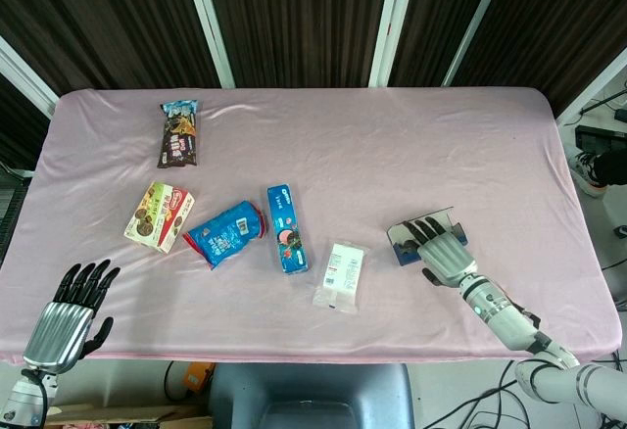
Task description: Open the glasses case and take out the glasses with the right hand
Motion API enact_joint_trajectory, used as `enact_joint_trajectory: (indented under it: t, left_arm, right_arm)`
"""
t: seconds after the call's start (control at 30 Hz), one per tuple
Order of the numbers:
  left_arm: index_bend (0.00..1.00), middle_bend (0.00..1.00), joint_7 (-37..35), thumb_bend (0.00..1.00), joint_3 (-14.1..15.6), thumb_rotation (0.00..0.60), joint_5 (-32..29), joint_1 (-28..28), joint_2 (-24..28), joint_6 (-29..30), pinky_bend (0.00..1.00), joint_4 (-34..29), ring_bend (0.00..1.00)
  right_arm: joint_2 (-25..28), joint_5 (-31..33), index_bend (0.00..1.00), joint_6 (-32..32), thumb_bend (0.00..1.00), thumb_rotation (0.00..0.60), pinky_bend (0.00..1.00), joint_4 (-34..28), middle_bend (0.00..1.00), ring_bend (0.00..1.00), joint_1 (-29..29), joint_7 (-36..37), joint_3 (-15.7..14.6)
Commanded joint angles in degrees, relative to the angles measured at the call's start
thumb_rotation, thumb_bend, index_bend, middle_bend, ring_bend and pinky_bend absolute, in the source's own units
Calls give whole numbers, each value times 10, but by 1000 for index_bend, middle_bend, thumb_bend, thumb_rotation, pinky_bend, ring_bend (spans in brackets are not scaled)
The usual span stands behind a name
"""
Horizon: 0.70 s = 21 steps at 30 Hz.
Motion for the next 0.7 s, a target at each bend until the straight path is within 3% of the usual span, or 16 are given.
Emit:
enact_joint_trajectory:
  t: [0.03,0.4,0.7]
  left_arm:
    - [0,0,-1,390,0,600,0,0,0,1,0,0,0]
    - [0,0,-5,389,2,600,6,3,2,7,0,1,0]
    - [0,0,3,390,4,600,8,4,0,5,0,0,0]
  right_arm:
    - [0,-7,387,3,527,600,0,-9,0,0,0,-6,-6]
    - [44,-94,392,79,527,600,0,-64,0,0,-46,-61,-77]
    - [81,-147,397,147,527,600,0,-41,0,0,-98,-48,-124]
